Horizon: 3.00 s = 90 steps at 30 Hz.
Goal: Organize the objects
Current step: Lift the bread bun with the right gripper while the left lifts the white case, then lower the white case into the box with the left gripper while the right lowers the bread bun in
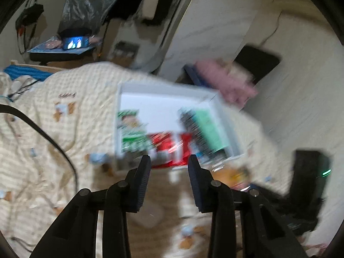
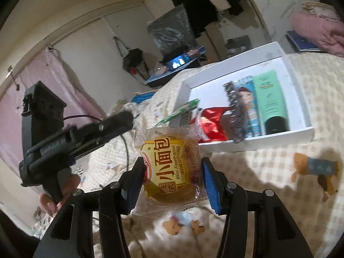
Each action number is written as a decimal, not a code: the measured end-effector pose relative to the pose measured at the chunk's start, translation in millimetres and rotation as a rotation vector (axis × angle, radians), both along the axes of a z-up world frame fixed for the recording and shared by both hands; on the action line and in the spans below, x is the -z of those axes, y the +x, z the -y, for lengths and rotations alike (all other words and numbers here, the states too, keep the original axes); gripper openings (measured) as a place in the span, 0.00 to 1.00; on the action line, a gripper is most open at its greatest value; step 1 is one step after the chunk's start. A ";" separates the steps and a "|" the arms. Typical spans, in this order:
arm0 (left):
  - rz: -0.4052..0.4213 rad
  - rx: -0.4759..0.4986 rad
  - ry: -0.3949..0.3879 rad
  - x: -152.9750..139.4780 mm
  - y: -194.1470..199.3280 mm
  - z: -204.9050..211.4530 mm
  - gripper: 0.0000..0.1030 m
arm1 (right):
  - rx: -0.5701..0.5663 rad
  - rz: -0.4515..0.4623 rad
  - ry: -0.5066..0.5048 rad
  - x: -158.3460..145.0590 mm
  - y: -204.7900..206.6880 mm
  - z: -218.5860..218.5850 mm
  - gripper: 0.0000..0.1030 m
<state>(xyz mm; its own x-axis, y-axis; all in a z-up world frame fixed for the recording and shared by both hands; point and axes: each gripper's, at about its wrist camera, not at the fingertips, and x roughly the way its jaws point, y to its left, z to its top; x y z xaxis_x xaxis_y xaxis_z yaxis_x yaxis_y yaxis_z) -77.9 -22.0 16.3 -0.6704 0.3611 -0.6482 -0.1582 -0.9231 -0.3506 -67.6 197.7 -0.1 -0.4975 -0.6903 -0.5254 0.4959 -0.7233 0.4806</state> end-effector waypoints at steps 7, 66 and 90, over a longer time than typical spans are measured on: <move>0.345 0.076 -0.125 69.1 -30.7 -24.4 0.48 | 0.023 -0.005 -0.018 -5.6 -6.5 -15.4 0.52; 0.106 -0.050 -0.164 56.3 -147.0 -55.0 0.56 | 0.306 -0.192 0.225 -22.3 -69.5 -31.9 0.52; -0.050 -0.004 -0.019 42.3 -111.7 -15.5 0.63 | 0.246 -0.257 0.363 -39.9 -117.5 46.0 0.52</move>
<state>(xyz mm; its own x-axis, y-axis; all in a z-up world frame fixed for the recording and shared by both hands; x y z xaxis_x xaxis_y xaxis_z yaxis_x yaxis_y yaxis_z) -189.6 -6.5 -26.0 -0.7036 0.3464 -0.6204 -0.1715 -0.9301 -0.3249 -185.1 151.8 39.9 -0.7670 -0.3320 -0.5490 0.3591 -0.9313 0.0615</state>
